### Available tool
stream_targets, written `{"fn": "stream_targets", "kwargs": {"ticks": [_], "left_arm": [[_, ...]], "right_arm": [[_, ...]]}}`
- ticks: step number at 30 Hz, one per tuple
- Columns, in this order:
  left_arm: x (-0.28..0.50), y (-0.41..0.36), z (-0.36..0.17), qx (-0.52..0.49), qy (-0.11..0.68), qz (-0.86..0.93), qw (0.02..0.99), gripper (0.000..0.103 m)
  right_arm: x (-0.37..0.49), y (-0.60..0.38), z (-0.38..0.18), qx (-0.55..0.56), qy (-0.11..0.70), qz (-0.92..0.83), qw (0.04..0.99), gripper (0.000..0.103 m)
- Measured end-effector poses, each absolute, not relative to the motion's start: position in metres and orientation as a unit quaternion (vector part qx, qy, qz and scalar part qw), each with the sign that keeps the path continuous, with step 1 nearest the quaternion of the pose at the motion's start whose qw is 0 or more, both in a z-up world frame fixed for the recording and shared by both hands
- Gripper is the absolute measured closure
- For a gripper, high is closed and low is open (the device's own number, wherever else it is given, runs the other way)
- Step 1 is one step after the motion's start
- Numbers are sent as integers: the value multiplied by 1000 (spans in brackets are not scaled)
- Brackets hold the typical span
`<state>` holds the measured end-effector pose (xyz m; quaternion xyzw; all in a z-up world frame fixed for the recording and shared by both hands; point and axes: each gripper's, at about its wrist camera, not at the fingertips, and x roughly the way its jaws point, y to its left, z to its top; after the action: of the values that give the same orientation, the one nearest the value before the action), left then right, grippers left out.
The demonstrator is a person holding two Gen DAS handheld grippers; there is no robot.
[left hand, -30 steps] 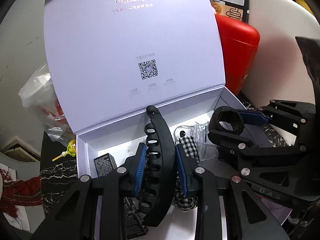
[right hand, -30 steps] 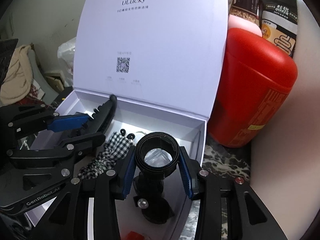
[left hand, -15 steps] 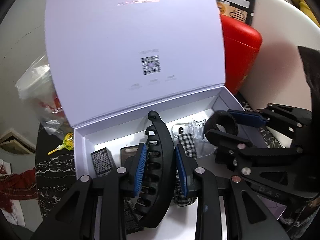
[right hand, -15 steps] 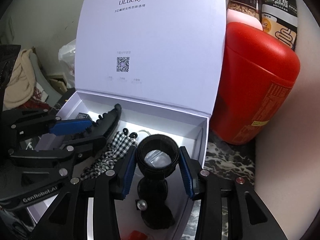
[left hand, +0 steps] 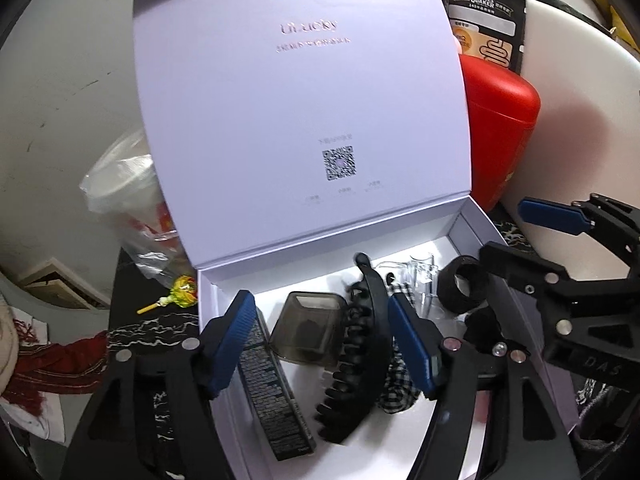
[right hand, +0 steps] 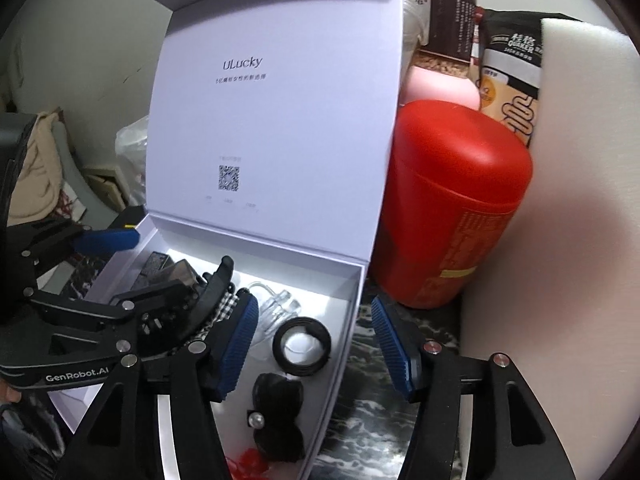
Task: Organize rigid objects
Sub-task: 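Lower the hair claw and strap into the box and open both tools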
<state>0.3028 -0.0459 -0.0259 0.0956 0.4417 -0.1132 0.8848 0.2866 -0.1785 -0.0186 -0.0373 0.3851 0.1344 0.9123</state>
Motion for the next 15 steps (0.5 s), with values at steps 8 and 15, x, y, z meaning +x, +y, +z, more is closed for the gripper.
{"fn": "stream_targets", "kwargs": {"ticks": [8,15], "left_arm": [[303,-33,-16,76,440,-104,889,35],[292,-18,-12,38,441,-87,893,35]], "right_arm": [[281,-180,-11,-43,378,133,915,44],[273,-180,1,-43,363,125,922,44]]}}
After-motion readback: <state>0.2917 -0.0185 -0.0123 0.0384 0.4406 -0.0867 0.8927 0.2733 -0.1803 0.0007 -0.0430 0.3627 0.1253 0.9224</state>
